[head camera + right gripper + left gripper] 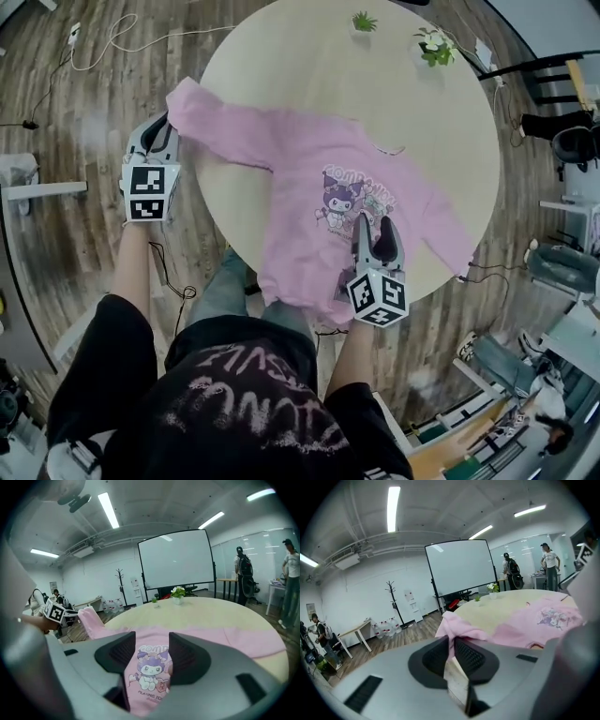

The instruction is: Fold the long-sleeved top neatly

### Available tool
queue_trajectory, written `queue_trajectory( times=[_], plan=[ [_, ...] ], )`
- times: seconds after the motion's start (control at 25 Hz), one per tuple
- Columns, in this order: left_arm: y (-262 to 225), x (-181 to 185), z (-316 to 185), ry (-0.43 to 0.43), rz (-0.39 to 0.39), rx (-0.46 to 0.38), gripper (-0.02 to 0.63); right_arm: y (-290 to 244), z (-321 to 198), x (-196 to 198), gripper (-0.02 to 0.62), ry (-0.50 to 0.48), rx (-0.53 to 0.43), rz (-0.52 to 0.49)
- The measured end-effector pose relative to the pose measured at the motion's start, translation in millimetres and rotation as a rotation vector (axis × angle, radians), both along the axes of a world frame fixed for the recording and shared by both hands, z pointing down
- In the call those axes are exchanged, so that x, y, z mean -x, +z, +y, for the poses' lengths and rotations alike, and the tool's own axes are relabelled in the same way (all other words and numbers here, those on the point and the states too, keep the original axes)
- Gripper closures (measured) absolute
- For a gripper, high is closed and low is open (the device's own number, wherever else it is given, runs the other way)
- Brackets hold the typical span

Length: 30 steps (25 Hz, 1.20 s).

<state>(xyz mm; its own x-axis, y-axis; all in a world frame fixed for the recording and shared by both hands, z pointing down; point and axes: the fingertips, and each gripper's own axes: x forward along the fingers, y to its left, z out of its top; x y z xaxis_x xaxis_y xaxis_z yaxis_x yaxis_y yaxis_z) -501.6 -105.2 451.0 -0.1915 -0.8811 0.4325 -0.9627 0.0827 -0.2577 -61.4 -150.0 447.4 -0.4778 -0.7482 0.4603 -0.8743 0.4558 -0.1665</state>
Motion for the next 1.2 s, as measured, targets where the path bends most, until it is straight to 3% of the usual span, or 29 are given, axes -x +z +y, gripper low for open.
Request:
queue_trajectory(
  times=[0.4, 0.68, 0.96, 1.2],
  plan=[
    [-72, -101, -41, 0.089, -0.081, -0.071, 0.56, -26, -3, -94, 0.368, 0.085, -0.043, -0.082],
    [-89, -202, -84, 0.2, -0.114, -0.09, 0.56, -23, 2, -176, 0.368, 0.159, -0.055, -0.096],
    [-69, -315, -123, 0.34, -0.135, -0.053, 0.56, -15, 4, -256, 0.367, 0.242, -0.033, -0.107],
    [-24, -387, -138, 0.423, -0.143, 0.036, 0.56, -6, 10, -316, 0.368, 0.292, -0.015, -0.078]
  ],
)
